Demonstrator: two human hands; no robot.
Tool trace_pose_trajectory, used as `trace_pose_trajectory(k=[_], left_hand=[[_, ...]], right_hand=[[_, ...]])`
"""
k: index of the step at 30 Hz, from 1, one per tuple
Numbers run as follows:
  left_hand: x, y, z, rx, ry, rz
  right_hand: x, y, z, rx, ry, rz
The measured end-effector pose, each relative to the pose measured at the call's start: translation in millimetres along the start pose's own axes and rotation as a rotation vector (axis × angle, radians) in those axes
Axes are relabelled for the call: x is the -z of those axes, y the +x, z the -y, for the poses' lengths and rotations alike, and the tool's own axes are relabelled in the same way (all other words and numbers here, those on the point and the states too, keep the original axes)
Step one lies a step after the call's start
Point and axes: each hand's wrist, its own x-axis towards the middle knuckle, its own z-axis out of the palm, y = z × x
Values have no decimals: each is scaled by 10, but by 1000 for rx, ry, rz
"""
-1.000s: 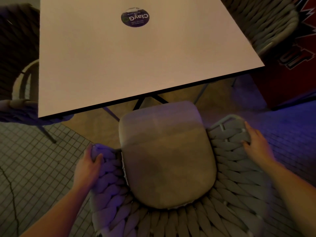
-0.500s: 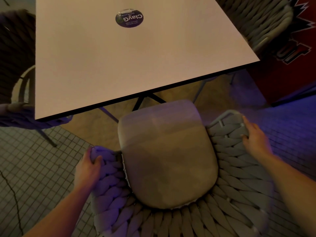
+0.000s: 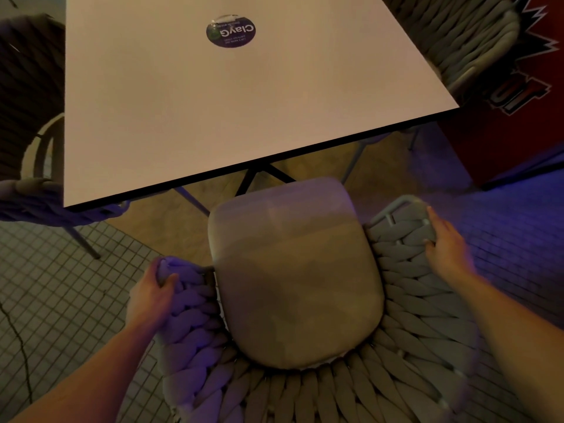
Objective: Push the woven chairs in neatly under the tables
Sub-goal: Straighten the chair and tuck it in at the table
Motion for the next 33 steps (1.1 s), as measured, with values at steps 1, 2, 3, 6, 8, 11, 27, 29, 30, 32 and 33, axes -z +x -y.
trace_pose_trajectory(k=[1,2,3,6,8,11,27,29,30,32,33], left_hand=[[4,-1,12,0,5,2],[6,3,19,2,8,4],[10,4,21,5,7,3],[11,-2,5,-6,1,-4],[10,-13,3,-15,-4,-6],[7,2,-11,-20,-7,-8],[378,21,91,-11,-116,64],[580,5,245,39,-167,92],[687,0,338,61,-194,104],[935,-2,564,109,-258,132],[1085,44,673,135,-303,150]], right_hand=[[-2,-16,0,-5,-2,-1],[0,-23,-3,-5,-2,1],[1,-31,-8,-4,-1,7],[7,-14,-15,-4,7,14],[13,1,-5,-10,3,14],[34,6,4,-6,4,22],[-87,-229,727,-29,41,-10],[-265,-497,1165,25,88,73],[-371,-636,1398,28,118,122],[-585,-903,1908,4,195,201],[-693,-1006,2219,-9,237,228]])
